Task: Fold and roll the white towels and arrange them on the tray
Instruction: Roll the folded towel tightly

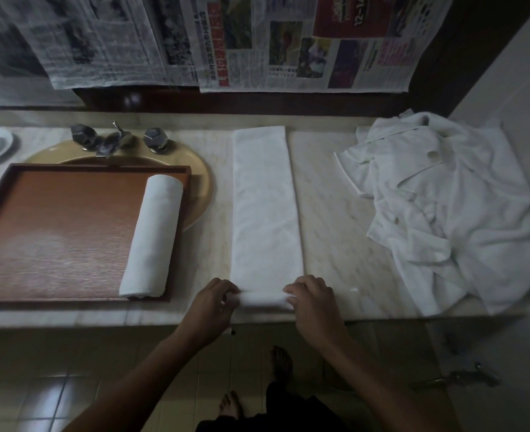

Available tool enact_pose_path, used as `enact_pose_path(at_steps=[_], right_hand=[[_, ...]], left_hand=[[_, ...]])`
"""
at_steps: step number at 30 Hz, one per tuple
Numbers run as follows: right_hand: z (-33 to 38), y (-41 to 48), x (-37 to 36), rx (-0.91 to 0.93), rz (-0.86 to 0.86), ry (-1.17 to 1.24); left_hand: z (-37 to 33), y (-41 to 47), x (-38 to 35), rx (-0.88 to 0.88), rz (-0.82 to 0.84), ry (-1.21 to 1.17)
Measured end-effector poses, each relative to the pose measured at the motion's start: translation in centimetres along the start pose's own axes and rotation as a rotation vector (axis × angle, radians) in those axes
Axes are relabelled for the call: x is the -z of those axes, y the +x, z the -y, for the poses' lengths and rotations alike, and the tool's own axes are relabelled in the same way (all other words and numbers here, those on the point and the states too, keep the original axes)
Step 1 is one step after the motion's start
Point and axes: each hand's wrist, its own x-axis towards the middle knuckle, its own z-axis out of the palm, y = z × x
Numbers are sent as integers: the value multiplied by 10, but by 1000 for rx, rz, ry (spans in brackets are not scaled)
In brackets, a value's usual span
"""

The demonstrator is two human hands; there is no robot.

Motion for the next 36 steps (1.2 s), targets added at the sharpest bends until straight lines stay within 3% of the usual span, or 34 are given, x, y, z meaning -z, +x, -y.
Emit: enact_pose_path(at_steps=[4, 6, 9, 11, 16, 20, 22, 25, 29, 32, 34, 36], right_hand=[[20, -16, -10, 120, -140, -50], [18, -20, -19, 143, -158, -99], [12, -22, -28, 120, -80, -153], [9, -17, -29, 152, -27, -159], [-1, 6, -13, 190, 55, -82], [-2, 20, 2, 114, 282, -30], [2, 26, 8, 31, 301, -6], [12, 29, 12, -40, 138, 49], [27, 3, -6, 140, -103, -68], [27, -17, -25, 188, -88, -155], [22, -20, -30, 175, -21, -201], [19, -18, -29, 172, 24, -222]], left_hand=[[-3, 4, 0, 127, -23, -24], [-5, 1, -4, 84, -79, 45], [-8, -2, -14, -93, -91, 225], [-10, 1, -15, -123, -45, 258], [-6, 7, -7, -10, -14, 157], [-10, 7, -2, 146, 33, 0], [-11, 9, -3, 189, 39, -49], [-13, 13, 0, 262, 30, -100], [-17, 18, 2, 332, 33, -126], [-20, 20, 1, 365, 30, -130], [-22, 16, -3, 275, -74, -22], [-22, 5, -15, 5, -201, 202]])
